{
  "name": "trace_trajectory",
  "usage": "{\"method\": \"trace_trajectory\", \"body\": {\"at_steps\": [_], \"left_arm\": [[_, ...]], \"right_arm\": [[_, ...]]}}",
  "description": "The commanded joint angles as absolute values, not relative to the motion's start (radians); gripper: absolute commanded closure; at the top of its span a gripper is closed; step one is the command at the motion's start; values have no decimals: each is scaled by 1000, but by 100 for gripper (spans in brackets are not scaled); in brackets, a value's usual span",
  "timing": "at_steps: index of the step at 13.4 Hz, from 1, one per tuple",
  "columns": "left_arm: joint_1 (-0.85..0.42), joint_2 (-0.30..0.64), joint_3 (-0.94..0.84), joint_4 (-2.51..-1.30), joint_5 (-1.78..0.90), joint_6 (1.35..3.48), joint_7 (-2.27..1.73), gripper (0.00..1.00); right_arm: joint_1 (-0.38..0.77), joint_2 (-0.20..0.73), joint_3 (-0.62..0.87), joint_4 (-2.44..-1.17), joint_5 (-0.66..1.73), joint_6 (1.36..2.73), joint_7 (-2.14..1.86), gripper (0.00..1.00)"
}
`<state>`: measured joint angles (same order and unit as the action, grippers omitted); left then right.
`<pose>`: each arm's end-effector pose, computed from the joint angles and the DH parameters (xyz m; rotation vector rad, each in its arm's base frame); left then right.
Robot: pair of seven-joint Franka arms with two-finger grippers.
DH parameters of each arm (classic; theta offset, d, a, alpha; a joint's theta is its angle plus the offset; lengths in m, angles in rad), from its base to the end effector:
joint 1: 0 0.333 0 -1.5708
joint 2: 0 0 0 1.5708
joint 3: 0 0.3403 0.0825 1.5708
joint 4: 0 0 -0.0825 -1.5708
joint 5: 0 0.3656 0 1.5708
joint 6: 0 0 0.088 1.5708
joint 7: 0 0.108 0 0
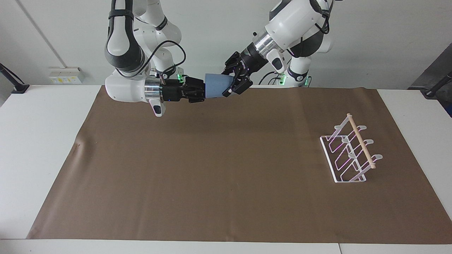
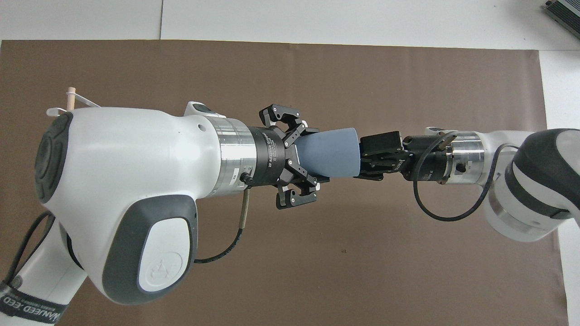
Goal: Hang cup on cup holder
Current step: 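Open the right gripper and withdraw it while the left gripper pulls away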
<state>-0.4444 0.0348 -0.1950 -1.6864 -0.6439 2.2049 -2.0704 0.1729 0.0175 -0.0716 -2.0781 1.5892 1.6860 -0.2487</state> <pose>0.4680 -0.3713 0.6498 1.6434 1.8595 -0.6418 0.5209 0.1508 0.5115 -1.6016 0.2276 0.2063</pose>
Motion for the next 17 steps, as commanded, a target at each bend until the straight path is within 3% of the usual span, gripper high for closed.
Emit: {"method": "trace_trajectory", "body": {"at_steps": [1, 4, 5, 6, 12, 17], "left_arm": [[-445, 28, -181, -1701, -592, 2217, -2076, 100], [-427, 26, -176, -1715, -519, 2220, -2068, 100], [-407, 26, -178, -1715, -468, 2217, -2068, 100], [-405, 26, -178, -1717, -439, 2215, -2069, 100], [-396, 12, -176, -1744, -191, 2155, -2048, 100], [-376, -20, -176, -1802, 125, 2105, -2049, 100]], "right_arm": [[134, -2, -69, -2089, 1553, 1652, -225, 55], [68, 0, -69, -2082, 1465, 1582, -224, 49], [48, 0, -71, -2066, 1418, 1577, -224, 21], [37, 2, -71, -2040, 1364, 1580, -222, 0], [35, 23, -71, -1856, 924, 1666, -55, 0], [61, 20, -58, -1830, 472, 1782, -54, 0]]}}
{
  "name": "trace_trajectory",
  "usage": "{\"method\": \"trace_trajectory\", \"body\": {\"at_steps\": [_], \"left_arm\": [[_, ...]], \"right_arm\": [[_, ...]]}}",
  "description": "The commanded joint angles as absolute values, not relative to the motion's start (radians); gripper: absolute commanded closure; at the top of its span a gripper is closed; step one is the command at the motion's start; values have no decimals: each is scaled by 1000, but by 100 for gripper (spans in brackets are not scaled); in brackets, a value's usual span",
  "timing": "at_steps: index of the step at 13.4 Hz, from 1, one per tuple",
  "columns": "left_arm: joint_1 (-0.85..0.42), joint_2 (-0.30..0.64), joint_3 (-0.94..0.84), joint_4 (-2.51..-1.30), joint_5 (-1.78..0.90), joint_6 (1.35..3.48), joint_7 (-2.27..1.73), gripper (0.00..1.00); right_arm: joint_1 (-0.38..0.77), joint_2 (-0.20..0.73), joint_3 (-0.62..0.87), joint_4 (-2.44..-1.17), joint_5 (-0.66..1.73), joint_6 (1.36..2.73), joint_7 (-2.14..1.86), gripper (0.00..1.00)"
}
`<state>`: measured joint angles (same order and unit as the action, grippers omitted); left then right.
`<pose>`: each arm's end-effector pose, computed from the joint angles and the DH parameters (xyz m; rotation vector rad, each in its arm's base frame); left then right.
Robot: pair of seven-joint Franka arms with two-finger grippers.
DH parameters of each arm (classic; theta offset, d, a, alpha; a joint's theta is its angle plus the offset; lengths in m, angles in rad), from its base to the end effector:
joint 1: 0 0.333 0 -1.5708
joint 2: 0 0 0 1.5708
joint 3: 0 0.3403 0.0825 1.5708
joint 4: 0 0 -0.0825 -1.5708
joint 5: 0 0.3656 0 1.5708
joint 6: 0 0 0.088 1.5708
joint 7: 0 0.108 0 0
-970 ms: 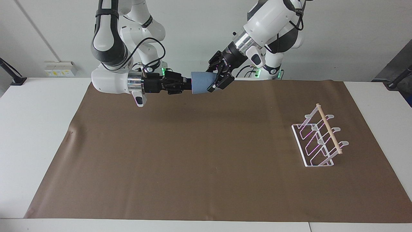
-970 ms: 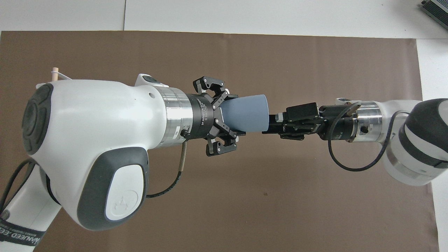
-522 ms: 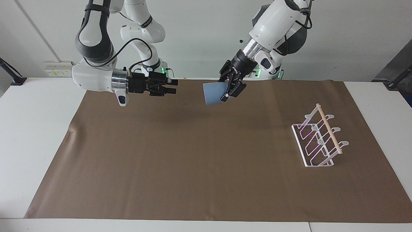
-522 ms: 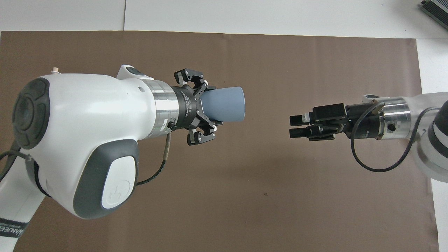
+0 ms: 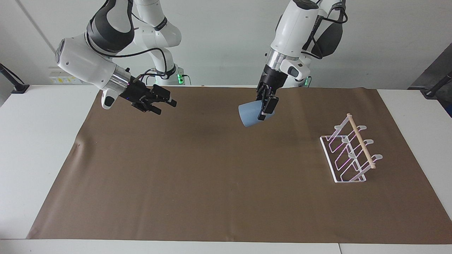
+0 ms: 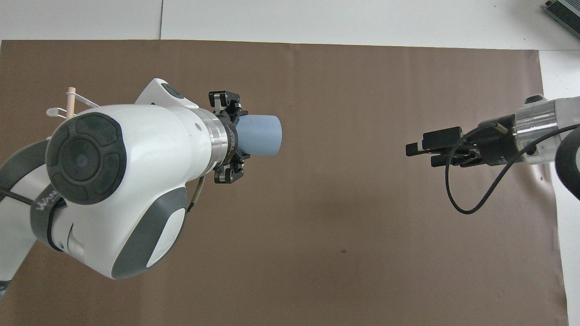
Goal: Hang cup on cup holder
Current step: 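Open the right gripper and withdraw it while the left gripper pulls away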
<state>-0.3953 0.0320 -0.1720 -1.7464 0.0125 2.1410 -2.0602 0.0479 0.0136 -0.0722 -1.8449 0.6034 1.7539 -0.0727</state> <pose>0.4975 -0.3145 0.6064 2.0507 1.8898 0.1386 0.5429 0.0382 0.5462 -2.5472 0.1233 0.0955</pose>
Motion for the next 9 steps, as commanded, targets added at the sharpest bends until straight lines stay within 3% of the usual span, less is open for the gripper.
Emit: {"method": "trace_trajectory", "body": {"at_steps": [1, 5, 9], "left_arm": [[-355, -20, -175, -1801, 164, 2086, -2049, 100], [-299, -17, -176, -1813, 361, 2037, -2049, 100], [-253, 0, -178, -1861, 570, 2039, -2028, 100]], "right_arm": [[80, 20, -57, -1830, 375, 1804, -54, 0], [75, 23, -58, -1835, 172, 1888, -34, 0], [12, 15, -67, -1830, 95, 1888, -28, 0]]}}
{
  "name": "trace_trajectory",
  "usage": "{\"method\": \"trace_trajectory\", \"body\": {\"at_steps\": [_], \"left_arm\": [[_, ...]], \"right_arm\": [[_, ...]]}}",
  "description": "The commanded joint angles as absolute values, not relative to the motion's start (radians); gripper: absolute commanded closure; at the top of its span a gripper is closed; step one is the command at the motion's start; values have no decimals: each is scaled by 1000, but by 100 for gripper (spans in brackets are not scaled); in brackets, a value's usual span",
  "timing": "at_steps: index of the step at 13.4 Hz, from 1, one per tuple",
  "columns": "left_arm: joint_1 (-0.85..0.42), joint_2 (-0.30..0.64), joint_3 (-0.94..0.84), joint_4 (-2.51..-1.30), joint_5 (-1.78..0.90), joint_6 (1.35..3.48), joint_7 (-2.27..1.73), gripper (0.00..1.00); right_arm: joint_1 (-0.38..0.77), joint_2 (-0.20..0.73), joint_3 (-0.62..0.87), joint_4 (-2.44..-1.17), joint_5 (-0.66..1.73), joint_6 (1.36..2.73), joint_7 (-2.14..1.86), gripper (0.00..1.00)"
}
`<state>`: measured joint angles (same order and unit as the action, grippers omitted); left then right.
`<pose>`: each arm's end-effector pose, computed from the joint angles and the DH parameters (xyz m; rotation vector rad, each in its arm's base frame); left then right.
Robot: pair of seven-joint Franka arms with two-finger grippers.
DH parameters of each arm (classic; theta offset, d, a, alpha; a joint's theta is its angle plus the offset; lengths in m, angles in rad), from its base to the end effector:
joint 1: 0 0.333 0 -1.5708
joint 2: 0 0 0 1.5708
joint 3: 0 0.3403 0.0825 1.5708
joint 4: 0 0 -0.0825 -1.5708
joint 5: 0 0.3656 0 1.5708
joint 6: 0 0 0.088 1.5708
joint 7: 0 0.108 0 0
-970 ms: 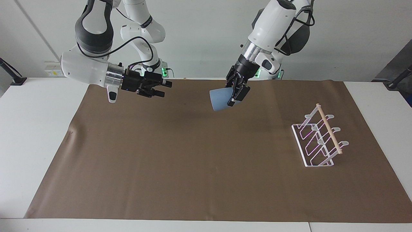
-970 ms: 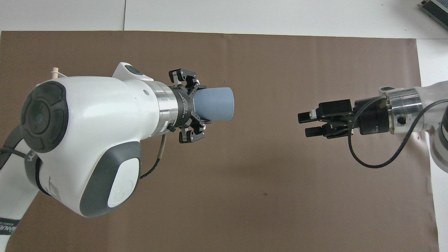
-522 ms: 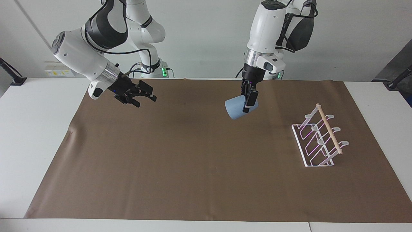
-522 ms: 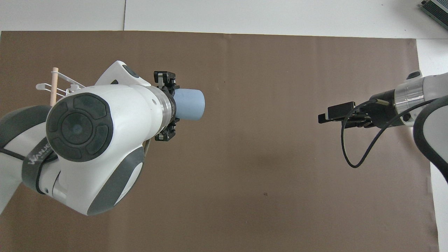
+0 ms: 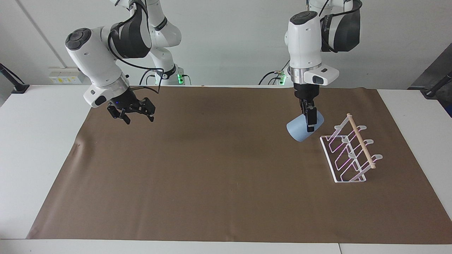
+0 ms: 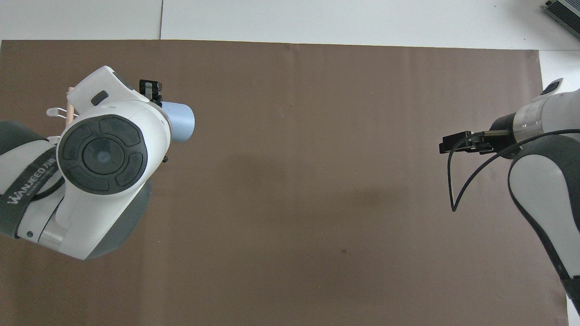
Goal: Hang cup on cup holder
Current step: 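Carry the cup with the left gripper over the wire rack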
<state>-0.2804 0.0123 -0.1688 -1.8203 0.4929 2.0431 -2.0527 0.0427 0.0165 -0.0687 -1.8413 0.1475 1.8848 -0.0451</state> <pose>0.5265 -0.2238 0.5766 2.2681 1.9549 0.7646 0.5533 -0.0030 0.5427 -3.0023 0.0369 -0.0481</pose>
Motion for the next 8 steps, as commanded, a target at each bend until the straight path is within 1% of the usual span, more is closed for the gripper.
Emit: {"method": "trace_trajectory", "body": {"at_steps": [1, 3, 7, 8], "left_arm": [[-233, 3, -178, -1864, 595, 2039, -1985, 100], [-198, 14, -176, -1861, 600, 2043, -1875, 100], [-146, 40, -176, -1855, 652, 2049, -1795, 100], [-129, 44, -176, -1856, 673, 2049, -1795, 100]], "right_arm": [[-6, 9, -71, -1825, 65, 1888, -28, 0], [-37, 5, -72, -1780, 54, 1858, -28, 0], [-71, 6, -75, -1591, 37, 1634, -18, 0], [-69, 6, -74, -1573, 32, 1602, 29, 0]]}}
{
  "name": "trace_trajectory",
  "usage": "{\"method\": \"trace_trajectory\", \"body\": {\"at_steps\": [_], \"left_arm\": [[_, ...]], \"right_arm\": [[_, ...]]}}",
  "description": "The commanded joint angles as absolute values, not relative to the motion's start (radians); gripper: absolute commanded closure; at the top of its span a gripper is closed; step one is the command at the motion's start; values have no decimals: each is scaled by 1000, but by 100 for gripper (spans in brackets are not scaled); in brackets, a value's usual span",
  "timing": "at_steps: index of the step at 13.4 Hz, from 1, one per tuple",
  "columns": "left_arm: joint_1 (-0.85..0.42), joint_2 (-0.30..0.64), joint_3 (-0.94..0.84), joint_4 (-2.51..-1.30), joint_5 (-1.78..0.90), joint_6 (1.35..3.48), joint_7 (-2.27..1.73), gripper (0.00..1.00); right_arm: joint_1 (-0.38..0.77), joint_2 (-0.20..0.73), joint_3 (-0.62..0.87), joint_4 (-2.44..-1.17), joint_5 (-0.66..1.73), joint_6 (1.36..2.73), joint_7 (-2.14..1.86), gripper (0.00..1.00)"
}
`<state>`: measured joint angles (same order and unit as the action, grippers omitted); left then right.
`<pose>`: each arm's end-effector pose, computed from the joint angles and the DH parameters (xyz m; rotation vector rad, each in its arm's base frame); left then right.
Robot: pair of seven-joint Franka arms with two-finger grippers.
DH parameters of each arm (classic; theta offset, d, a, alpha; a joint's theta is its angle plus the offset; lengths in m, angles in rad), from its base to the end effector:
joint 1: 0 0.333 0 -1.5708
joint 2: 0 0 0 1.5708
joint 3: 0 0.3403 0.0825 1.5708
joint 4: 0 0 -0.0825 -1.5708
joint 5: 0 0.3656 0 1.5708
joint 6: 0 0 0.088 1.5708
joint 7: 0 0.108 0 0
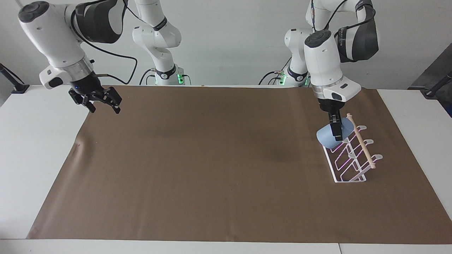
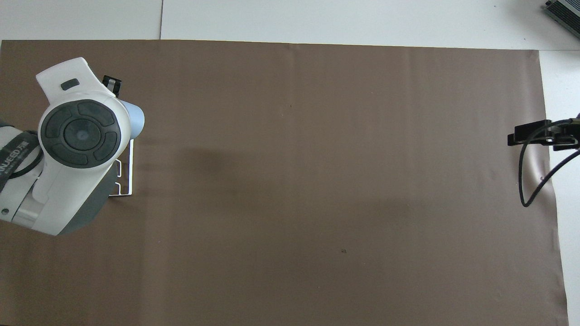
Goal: Hang cup on cup holder
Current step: 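Carry the cup with the left gripper over the wire rack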
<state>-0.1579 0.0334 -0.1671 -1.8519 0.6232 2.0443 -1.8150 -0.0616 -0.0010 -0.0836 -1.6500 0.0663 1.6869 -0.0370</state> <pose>0.5549 -0.1512 0.5531 -2.3427 -1.6796 -0.8514 0.5403 -0.0725 0.6227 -3.0734 0.1764 -0.0674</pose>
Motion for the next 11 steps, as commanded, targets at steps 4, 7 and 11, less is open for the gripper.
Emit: {"method": "trace_trajectory", "body": {"at_steps": [4, 7, 11], "left_arm": [[-98, 86, -175, -1853, 747, 2072, -1796, 100], [-55, 94, -176, -1853, 752, 2112, -1789, 100], [-35, 115, -176, -1862, 752, 2147, -1790, 100]], "right_arm": [[-72, -48, -74, -1667, 32, 1614, 98, 0], [-71, -49, -72, -1661, 29, 1614, 78, 0], [-58, -51, -60, -1646, 20, 1620, 84, 0]]}}
